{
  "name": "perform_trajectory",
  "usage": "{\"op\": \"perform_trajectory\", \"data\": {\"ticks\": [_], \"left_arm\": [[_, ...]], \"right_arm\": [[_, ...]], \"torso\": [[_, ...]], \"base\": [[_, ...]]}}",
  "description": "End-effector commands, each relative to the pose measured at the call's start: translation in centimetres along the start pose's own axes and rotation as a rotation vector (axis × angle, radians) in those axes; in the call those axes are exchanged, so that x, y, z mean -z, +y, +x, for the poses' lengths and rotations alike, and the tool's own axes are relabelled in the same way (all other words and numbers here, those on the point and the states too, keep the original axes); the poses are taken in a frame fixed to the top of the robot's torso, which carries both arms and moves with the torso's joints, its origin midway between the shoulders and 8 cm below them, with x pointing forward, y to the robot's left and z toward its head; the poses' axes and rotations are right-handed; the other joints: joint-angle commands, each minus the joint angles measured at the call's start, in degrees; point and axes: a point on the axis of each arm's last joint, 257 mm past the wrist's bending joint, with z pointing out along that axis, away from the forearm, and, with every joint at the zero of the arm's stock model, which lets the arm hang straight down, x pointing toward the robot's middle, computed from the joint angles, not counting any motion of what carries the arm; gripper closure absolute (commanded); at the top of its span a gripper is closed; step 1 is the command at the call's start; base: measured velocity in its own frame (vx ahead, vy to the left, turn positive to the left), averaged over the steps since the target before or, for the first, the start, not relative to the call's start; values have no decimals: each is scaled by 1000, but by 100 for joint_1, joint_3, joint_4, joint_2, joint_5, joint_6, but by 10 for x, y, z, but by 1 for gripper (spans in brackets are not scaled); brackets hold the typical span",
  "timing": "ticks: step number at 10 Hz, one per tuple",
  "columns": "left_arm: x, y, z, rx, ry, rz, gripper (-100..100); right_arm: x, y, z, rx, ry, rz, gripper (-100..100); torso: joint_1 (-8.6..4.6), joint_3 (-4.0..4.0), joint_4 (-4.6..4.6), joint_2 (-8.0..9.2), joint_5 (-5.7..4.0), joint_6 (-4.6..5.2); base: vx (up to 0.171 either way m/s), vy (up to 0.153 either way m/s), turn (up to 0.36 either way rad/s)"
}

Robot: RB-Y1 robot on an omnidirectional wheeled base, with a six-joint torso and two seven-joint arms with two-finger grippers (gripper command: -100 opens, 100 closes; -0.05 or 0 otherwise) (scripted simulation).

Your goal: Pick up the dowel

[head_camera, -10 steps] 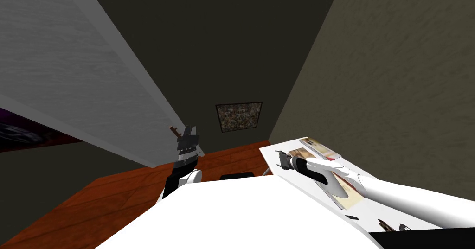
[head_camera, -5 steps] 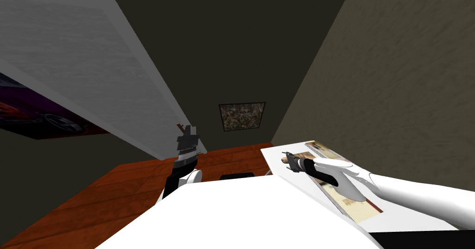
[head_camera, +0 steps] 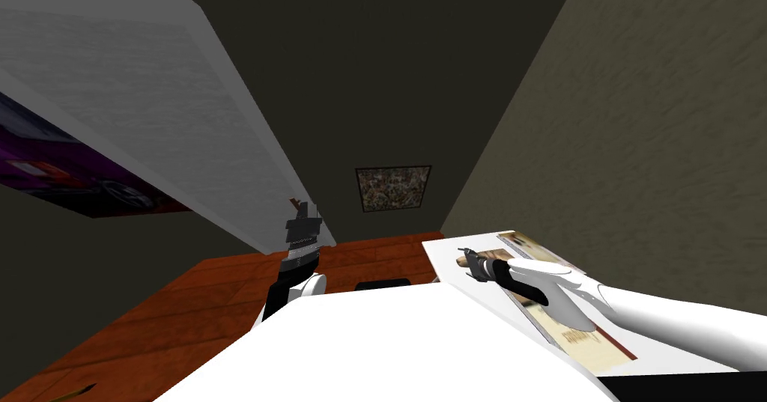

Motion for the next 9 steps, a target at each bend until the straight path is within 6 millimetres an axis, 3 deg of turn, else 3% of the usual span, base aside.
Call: {"op": "perform_trajectory", "data": {"ticks": [1, 2, 3, 7, 8, 9], "left_arm": [[0, 0, 0, 0, 0, 0, 0], [0, 0, 0, 0, 0, 0, 0], [0, 0, 0, 0, 0, 0, 0], [0, 0, 0, 0, 0, 0, 0], [0, 0, 0, 0, 0, 0, 0], [0, 0, 0, 0, 0, 0, 0]], "right_arm": [[-7, 5, 2, -8, 6, 3, -100], [-5, 4, 1, -5, 4, 2, -100], [-5, 4, 1, -6, 5, 2, 100], [-5, 4, 1, -5, 5, 2, 100], [-5, 4, 1, -5, 4, 2, 0], [2, -2, 0, 3, -1, -1, 100]], "torso": [[0, 0, 0, 0, 0, 0], [-1, -1, 0, -1, 0, 0], [1, 0, 0, 1, 1, 1], [3, 1, 0, 2, 1, 3], [3, 1, 0, 3, 1, 2], [4, 2, 1, 3, 2, 2]], "base": [[10, -9, 63], [5, -5, 13], [0, 0, 0], [0, 0, 0], [0, 0, 0], [-5, 7, -98]]}}
